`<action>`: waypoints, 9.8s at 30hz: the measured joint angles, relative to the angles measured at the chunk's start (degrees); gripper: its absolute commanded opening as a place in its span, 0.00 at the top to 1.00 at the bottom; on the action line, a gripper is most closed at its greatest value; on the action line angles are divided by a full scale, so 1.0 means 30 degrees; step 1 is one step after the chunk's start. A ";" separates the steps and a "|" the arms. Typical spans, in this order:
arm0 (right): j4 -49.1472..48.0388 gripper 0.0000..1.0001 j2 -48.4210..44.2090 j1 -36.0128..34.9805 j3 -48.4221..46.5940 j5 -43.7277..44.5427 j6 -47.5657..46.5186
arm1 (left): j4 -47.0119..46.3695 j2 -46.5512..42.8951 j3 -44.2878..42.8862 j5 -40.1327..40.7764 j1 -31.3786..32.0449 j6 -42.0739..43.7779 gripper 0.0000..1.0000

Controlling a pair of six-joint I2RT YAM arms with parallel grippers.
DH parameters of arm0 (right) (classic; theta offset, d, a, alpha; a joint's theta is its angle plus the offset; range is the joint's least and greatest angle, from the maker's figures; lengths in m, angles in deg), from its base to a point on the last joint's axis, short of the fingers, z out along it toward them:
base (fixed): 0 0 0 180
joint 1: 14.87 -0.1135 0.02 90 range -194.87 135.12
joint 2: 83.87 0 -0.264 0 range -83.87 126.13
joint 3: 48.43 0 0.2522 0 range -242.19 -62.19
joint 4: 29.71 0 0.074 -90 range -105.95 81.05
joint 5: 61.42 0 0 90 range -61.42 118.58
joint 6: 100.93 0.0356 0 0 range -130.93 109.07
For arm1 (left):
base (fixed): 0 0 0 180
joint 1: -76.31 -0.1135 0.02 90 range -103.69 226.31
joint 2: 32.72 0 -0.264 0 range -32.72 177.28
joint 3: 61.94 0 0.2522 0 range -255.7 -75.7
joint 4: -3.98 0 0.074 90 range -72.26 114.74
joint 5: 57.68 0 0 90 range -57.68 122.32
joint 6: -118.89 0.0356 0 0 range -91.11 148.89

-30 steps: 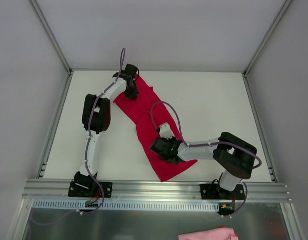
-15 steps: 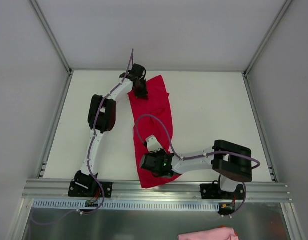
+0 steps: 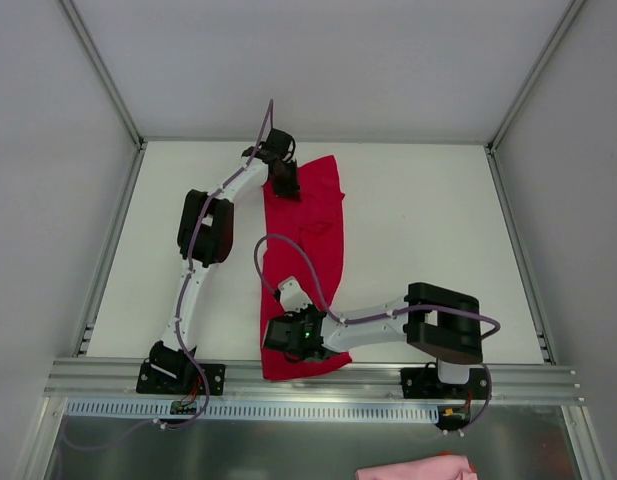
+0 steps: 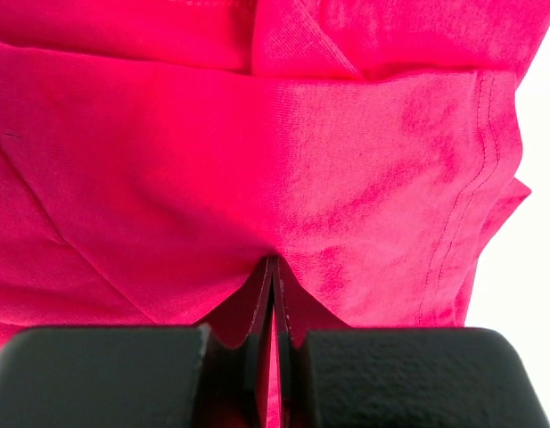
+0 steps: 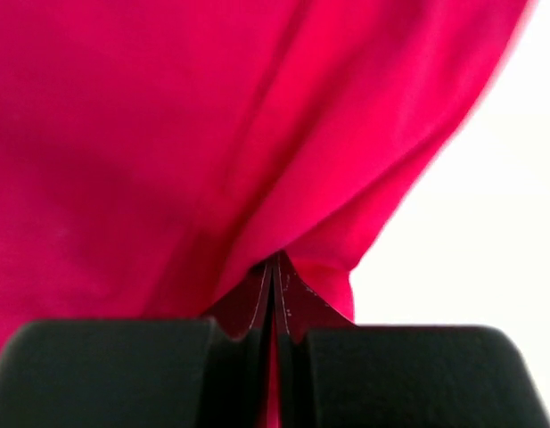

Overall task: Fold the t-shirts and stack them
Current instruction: Rotate the tshirt 90 degrees, then grab the bottom of the folded rectangular tshirt with both arms

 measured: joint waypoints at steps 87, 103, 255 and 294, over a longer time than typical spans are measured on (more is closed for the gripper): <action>1.5045 0.05 -0.7745 -0.3781 0.1880 0.7919 1.1992 | -0.2885 -1.0870 1.0280 0.3665 0.2273 0.1974 0.14; 0.7584 0.69 -1.3835 -0.3359 0.7344 0.6098 0.7970 | -0.8225 -1.9387 2.7532 0.9122 0.8539 -0.2710 0.21; -0.4044 0.40 -1.4717 -0.4218 1.2670 -0.2980 0.9923 | 0.0182 -2.6505 3.3208 1.9620 2.8764 -2.8239 0.64; -0.3577 0.99 -1.4294 -0.4218 1.2080 -0.2645 0.9617 | 0.2368 -2.6491 3.2465 1.9941 2.9230 -2.9398 1.00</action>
